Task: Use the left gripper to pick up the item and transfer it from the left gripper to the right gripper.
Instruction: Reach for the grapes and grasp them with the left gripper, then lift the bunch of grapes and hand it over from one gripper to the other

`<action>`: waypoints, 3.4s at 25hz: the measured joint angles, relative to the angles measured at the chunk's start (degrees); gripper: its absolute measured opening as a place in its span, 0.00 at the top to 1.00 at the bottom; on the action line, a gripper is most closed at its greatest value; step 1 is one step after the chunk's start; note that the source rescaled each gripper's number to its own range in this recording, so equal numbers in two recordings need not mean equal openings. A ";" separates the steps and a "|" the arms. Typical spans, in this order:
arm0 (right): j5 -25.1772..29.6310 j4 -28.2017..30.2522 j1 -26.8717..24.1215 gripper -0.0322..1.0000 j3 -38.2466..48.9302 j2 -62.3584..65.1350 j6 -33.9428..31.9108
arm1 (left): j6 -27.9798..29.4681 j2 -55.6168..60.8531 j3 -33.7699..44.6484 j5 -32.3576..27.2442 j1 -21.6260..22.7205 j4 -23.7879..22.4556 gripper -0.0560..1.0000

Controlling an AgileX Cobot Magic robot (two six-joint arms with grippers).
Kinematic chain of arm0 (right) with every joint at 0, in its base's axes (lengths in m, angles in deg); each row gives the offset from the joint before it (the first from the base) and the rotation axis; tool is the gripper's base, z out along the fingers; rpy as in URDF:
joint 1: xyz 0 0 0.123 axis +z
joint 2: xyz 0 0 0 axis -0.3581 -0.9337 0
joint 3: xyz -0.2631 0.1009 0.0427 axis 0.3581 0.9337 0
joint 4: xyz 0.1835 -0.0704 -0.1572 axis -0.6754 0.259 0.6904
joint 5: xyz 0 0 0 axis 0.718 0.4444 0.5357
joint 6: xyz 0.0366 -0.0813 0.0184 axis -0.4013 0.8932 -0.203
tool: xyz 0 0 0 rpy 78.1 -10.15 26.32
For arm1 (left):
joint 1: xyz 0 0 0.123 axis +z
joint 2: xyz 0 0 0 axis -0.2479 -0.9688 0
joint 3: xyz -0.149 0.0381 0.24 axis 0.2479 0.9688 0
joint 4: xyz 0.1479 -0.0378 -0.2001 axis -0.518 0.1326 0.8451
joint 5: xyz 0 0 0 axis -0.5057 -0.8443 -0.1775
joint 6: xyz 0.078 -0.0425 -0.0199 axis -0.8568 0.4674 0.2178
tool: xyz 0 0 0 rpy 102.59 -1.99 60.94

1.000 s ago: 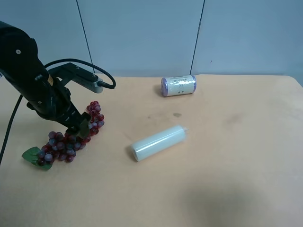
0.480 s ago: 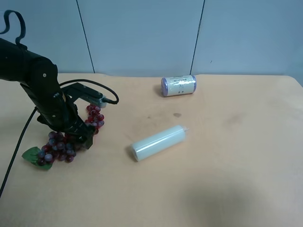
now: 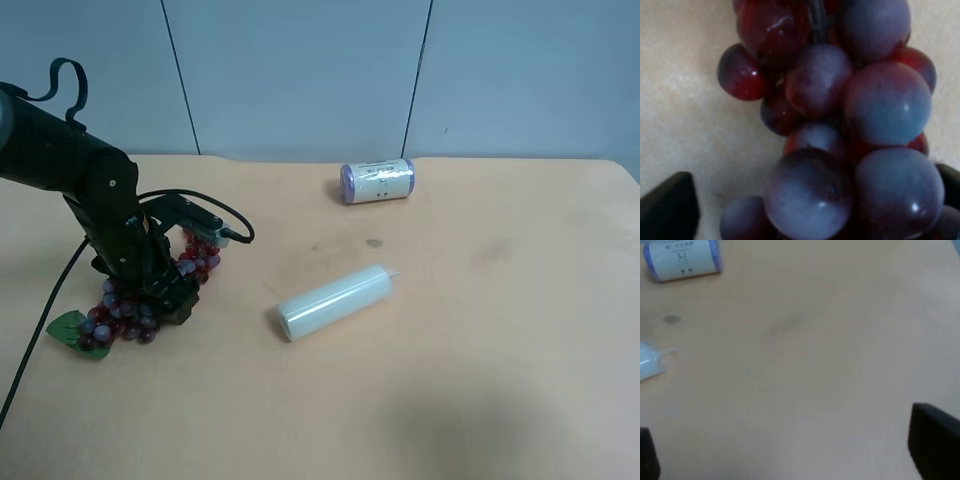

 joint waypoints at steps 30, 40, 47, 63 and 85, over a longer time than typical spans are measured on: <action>0.00 0.00 0.00 0.00 0.00 0.00 0.00 | -2.81 29.16 -6.14 -23.57 -2.25 2.90 0.92; 0.00 0.00 0.00 0.00 0.00 0.00 0.00 | -3.44 31.26 -12.62 -31.95 -17.60 3.57 0.93; 0.00 0.00 0.00 0.00 0.00 0.00 0.00 | -3.44 30.96 -12.86 -28.06 -29.19 3.95 0.93; 0.00 0.00 0.00 0.00 0.00 0.00 0.00 | -7.17 23.23 -12.86 -18.59 -38.13 4.24 0.93; -10.98 -22.14 6.39 0.00 -6.01 -24.58 28.93 | -11.91 22.85 -13.22 -16.23 -38.13 4.85 0.93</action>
